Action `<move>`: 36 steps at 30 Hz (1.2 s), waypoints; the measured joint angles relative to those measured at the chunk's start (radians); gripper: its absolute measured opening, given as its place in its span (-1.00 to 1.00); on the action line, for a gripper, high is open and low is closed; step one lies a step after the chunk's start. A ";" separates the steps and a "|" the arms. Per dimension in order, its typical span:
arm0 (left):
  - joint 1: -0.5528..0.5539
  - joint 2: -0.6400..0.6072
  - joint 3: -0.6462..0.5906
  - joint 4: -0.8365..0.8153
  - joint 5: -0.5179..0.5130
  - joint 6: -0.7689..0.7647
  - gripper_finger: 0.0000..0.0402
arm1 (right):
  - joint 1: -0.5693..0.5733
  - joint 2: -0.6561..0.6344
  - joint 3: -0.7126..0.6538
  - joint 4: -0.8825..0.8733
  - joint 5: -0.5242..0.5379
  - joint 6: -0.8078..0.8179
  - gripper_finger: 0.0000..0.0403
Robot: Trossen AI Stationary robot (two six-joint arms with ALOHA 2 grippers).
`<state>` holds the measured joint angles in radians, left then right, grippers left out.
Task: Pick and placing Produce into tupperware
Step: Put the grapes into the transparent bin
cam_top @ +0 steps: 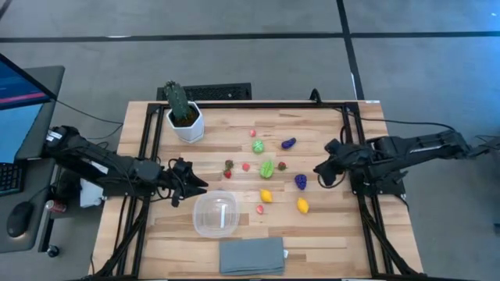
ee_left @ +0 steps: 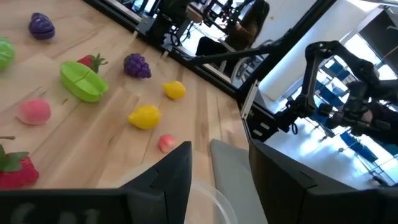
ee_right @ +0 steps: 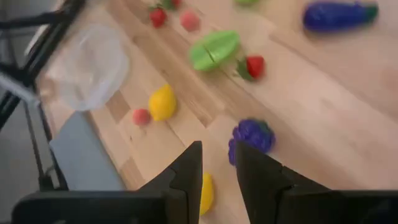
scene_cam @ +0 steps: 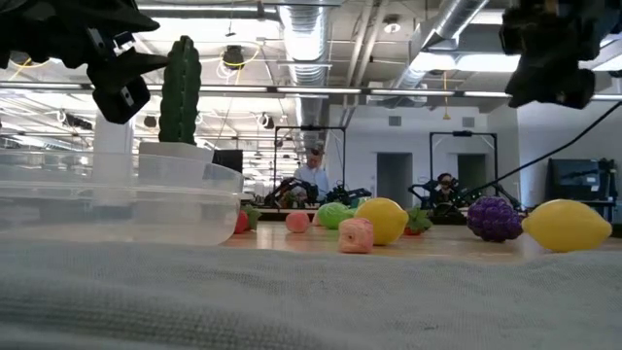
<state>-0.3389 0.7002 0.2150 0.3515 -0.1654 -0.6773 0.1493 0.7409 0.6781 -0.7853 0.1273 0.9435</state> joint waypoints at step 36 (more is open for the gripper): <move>0.000 0.000 0.002 -0.072 0.055 -0.001 -0.26 | 0.065 0.539 0.124 0.024 0.047 0.345 0.34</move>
<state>-0.3389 0.7002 0.2173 0.2790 -0.1104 -0.6783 0.2138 1.2798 0.8026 -0.7617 0.1745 1.2884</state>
